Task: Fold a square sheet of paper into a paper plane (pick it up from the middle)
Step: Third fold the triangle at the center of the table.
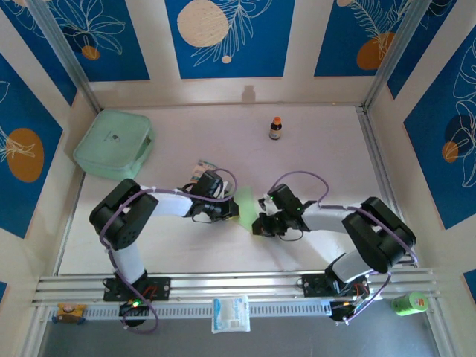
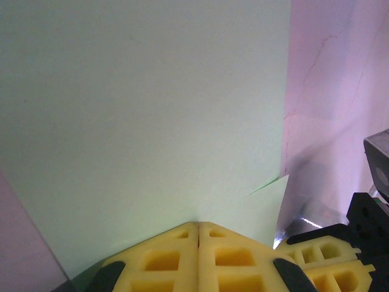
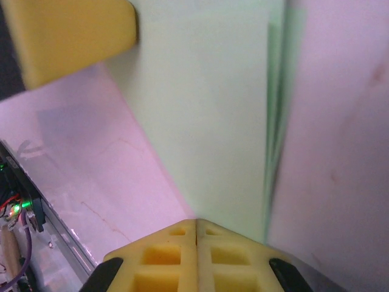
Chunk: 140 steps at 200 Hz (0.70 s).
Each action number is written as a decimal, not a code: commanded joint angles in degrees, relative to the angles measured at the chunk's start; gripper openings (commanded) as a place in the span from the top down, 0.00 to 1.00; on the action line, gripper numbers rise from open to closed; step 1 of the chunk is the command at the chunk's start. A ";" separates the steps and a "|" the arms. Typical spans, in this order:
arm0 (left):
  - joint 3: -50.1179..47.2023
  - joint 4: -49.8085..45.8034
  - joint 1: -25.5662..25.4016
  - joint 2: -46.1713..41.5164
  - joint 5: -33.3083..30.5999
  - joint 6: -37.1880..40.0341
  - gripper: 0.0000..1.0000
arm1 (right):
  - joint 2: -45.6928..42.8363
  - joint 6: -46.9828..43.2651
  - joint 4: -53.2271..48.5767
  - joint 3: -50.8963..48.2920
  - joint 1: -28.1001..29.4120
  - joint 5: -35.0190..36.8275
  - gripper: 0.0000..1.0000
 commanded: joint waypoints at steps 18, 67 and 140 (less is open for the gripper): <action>-0.41 -3.65 0.52 2.37 -1.63 0.89 0.95 | -3.03 1.87 -2.80 -5.37 -1.01 -1.04 0.98; -0.30 -3.79 0.73 1.96 -1.88 0.48 0.95 | -10.78 4.50 -5.54 -8.74 -0.95 3.81 0.98; 0.55 -3.74 0.77 1.15 -1.20 1.21 0.95 | -10.86 1.05 -4.09 -0.65 -1.20 -0.72 0.96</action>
